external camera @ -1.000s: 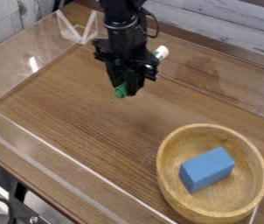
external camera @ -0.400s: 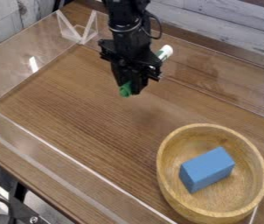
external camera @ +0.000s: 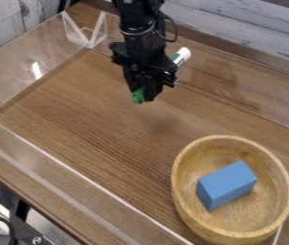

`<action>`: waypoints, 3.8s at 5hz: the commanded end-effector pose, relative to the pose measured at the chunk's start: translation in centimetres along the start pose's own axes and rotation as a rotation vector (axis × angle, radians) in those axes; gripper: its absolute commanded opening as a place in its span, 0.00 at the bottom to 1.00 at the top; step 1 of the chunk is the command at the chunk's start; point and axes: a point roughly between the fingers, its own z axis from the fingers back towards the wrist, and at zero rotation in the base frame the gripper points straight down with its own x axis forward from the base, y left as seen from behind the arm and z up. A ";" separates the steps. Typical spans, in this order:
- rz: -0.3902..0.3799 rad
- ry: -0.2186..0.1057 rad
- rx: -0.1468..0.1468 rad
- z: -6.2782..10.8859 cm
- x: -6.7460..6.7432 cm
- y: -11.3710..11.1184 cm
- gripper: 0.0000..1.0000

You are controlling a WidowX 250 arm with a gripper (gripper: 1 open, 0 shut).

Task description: Put the green marker in the brown bowl

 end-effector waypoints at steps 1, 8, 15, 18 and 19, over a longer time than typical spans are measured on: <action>0.000 -0.059 0.014 1.7 0.6 -0.4 0.00; -0.069 -0.099 -0.006 5.5 -4.0 -10.3 0.00; -0.085 -0.069 -0.013 3.8 -6.5 -16.8 1.00; -0.101 -0.066 -0.029 2.1 -7.0 -17.7 1.00; -0.105 -0.066 -0.035 1.3 -7.0 -17.8 1.00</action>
